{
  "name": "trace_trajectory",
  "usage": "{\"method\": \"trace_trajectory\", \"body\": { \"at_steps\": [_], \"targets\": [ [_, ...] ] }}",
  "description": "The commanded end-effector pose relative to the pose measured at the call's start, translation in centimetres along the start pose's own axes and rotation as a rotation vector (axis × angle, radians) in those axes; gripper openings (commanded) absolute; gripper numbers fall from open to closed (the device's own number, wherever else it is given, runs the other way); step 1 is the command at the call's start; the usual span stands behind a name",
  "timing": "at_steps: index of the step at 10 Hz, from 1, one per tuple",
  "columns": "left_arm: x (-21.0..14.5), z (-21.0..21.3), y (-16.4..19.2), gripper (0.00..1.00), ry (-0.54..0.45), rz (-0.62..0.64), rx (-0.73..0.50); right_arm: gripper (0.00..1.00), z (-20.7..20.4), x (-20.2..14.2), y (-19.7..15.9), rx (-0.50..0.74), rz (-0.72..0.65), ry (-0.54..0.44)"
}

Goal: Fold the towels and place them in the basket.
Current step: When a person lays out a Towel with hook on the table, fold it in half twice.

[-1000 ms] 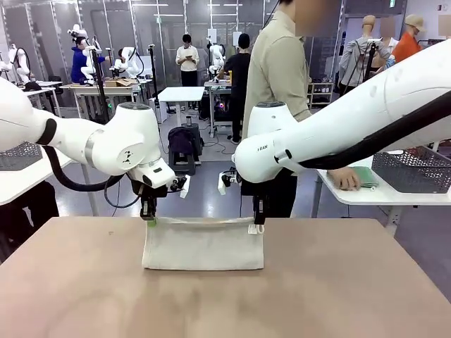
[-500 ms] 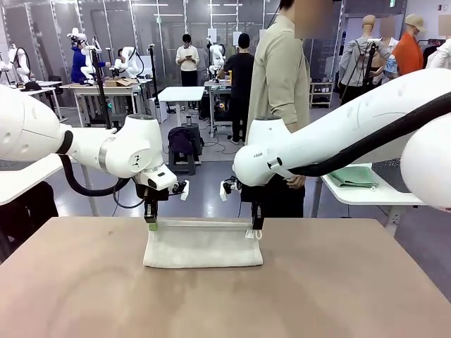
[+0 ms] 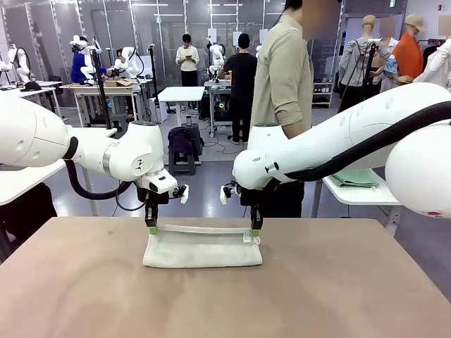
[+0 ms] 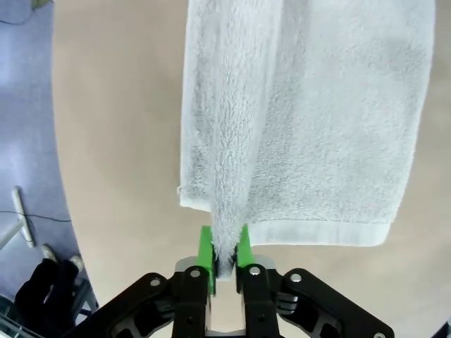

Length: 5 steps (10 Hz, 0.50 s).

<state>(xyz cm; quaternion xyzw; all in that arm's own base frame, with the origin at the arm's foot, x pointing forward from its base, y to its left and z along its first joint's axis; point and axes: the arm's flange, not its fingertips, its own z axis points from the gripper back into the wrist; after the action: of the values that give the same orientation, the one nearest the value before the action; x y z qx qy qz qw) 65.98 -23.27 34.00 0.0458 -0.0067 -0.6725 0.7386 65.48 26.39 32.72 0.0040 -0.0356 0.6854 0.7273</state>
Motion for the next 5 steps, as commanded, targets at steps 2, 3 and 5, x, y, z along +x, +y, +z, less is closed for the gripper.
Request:
{"method": "trace_trajectory", "body": {
  "at_steps": [2, 3, 5],
  "targets": [
    [-0.7, 2.4, -1.0, 0.26, 0.001, -0.053, 0.067, 0.36, 2.0, -0.2, 1.0, -0.009, 0.029, 0.000],
    [-0.6, 3.4, -1.7, 0.60, 0.004, -0.063, 0.056, 0.72, 3.1, 0.1, 1.7, 0.004, 0.012, 0.012],
    [-0.3, 6.5, -4.6, 0.42, 0.017, -0.083, 0.080, 0.56, 6.5, 1.6, 4.8, 0.008, -0.026, 0.035]
  ]
}}
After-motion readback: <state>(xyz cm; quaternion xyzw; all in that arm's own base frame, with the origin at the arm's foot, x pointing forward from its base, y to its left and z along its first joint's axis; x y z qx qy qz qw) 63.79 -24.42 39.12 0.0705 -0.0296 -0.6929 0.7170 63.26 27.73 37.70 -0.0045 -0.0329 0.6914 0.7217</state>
